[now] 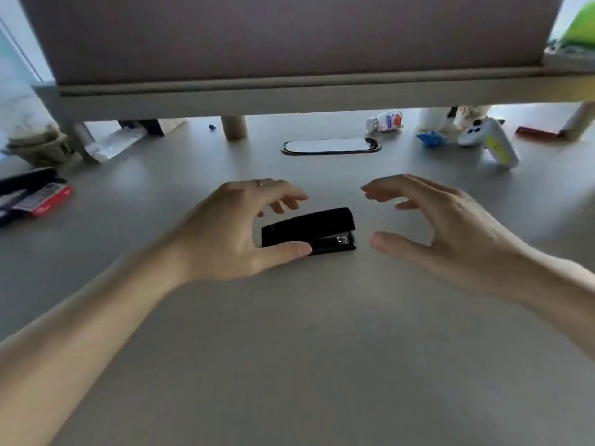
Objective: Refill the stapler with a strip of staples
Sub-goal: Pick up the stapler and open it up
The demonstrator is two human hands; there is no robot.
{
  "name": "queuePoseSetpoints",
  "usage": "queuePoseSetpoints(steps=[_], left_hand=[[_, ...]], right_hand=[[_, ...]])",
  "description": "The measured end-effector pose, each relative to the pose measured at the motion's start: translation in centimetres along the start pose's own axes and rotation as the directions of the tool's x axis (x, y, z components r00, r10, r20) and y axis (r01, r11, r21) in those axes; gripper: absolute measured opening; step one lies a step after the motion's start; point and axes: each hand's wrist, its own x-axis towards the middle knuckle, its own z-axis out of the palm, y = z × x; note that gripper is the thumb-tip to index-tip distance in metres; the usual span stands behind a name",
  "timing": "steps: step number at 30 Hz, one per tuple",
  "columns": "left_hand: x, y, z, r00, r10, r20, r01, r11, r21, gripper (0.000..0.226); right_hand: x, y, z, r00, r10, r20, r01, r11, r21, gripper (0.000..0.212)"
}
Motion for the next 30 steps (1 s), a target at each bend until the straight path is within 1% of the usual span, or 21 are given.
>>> queuePoseSetpoints(steps=[1, 5, 7, 10, 14, 16, 18, 21, 24, 28, 30], left_hand=[[-0.4, 0.4, 0.6, 0.999, -0.002, -0.033, 0.002, 1.0, -0.019, 0.064], [-1.0, 2.0, 2.1, 0.993, -0.119, -0.015, 0.118, 0.992, -0.045, 0.053], [-0.7, 2.3, 2.7, 0.983, -0.181, -0.029, 0.179, 0.983, -0.036, 0.049], [-0.4, 2.6, 2.9, 0.974, -0.224, -0.046, 0.22, 0.972, -0.077, 0.031], [-2.4, 4.2, 2.1, 0.985, -0.162, -0.067, 0.151, 0.978, -0.142, 0.023], [-4.2, 5.3, 1.8, 0.992, -0.114, -0.055, 0.105, 0.983, -0.15, 0.024], [-5.9, 6.2, 2.0, 0.996, -0.088, 0.002, 0.087, 0.983, -0.165, 0.027], [-7.4, 6.7, 2.6, 0.995, -0.09, 0.039, 0.096, 0.979, -0.179, 0.026], [-7.3, 6.7, 2.6, 0.995, -0.097, 0.014, 0.098, 0.98, -0.171, 0.027], [-5.8, 8.2, 3.2, 0.994, -0.06, -0.096, 0.047, 0.99, -0.131, 0.041], [-5.0, 9.1, 4.0, 0.993, -0.043, -0.114, 0.027, 0.991, -0.131, 0.034]], right_hand=[[-1.0, -0.1, 0.3, 1.0, 0.0, -0.009, 0.0, 1.0, -0.005, 0.074], [-4.0, -0.9, 1.5, 0.996, 0.083, 0.036, -0.082, 0.996, -0.02, 0.079], [-4.5, -1.3, 2.0, 0.992, 0.12, 0.031, -0.12, 0.993, -0.015, 0.079], [-5.1, -2.2, 2.5, 0.985, 0.174, -0.002, -0.174, 0.984, 0.038, 0.074], [-5.9, -3.4, 2.9, 0.976, 0.213, -0.05, -0.206, 0.971, 0.118, 0.073], [-6.4, -4.0, 3.2, 0.982, 0.186, -0.03, -0.181, 0.976, 0.121, 0.074], [-7.0, -4.7, 3.3, 0.988, 0.157, 0.008, -0.157, 0.98, 0.122, 0.073], [-7.4, -5.5, 3.5, 0.988, 0.149, 0.042, -0.154, 0.974, 0.164, 0.061], [-7.3, -5.6, 3.8, 0.989, 0.142, 0.029, -0.145, 0.972, 0.184, 0.054], [-7.1, -5.5, 4.0, 0.987, 0.157, 0.02, -0.157, 0.957, 0.244, 0.058], [-7.1, -5.4, 4.1, 0.985, 0.173, 0.025, -0.173, 0.947, 0.269, 0.063]])
